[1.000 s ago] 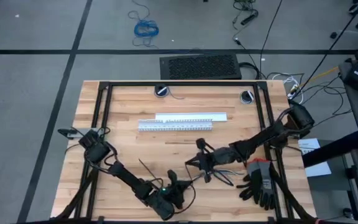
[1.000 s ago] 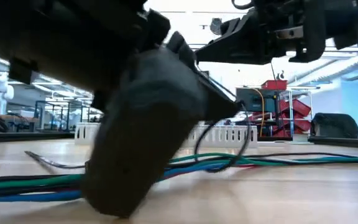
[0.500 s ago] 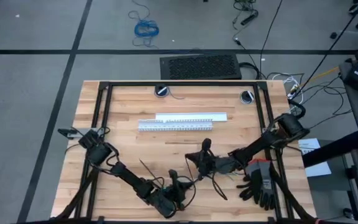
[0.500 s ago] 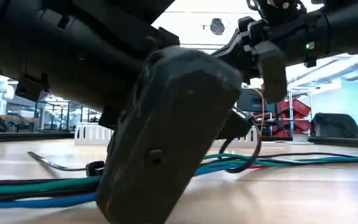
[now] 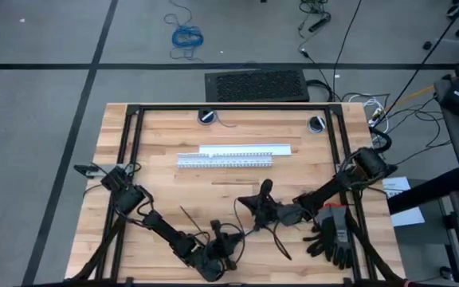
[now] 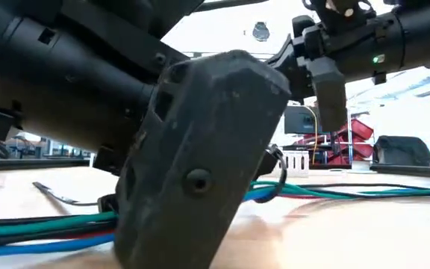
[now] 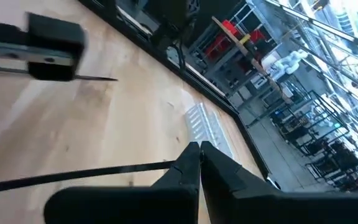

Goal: Ziptie cables
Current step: Assemble the cable wires with the second cable zip tie

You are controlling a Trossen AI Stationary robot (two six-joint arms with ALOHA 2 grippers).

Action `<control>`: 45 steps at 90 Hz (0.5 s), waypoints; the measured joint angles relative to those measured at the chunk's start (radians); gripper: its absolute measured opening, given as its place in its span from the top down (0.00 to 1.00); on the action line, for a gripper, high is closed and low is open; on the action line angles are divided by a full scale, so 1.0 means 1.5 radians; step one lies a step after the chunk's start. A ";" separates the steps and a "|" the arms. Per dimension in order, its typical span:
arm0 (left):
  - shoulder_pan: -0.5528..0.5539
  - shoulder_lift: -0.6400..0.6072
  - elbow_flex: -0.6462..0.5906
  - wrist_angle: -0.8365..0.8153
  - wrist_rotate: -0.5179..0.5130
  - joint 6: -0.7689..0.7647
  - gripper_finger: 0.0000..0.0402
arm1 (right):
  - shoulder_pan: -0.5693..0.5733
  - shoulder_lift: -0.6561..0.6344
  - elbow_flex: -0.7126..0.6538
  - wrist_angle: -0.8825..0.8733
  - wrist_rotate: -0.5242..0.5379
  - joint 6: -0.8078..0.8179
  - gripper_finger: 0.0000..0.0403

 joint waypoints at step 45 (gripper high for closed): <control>-0.008 -0.044 0.001 -0.082 0.075 -0.128 0.73 | -0.026 0.000 0.000 0.025 0.061 -0.073 1.00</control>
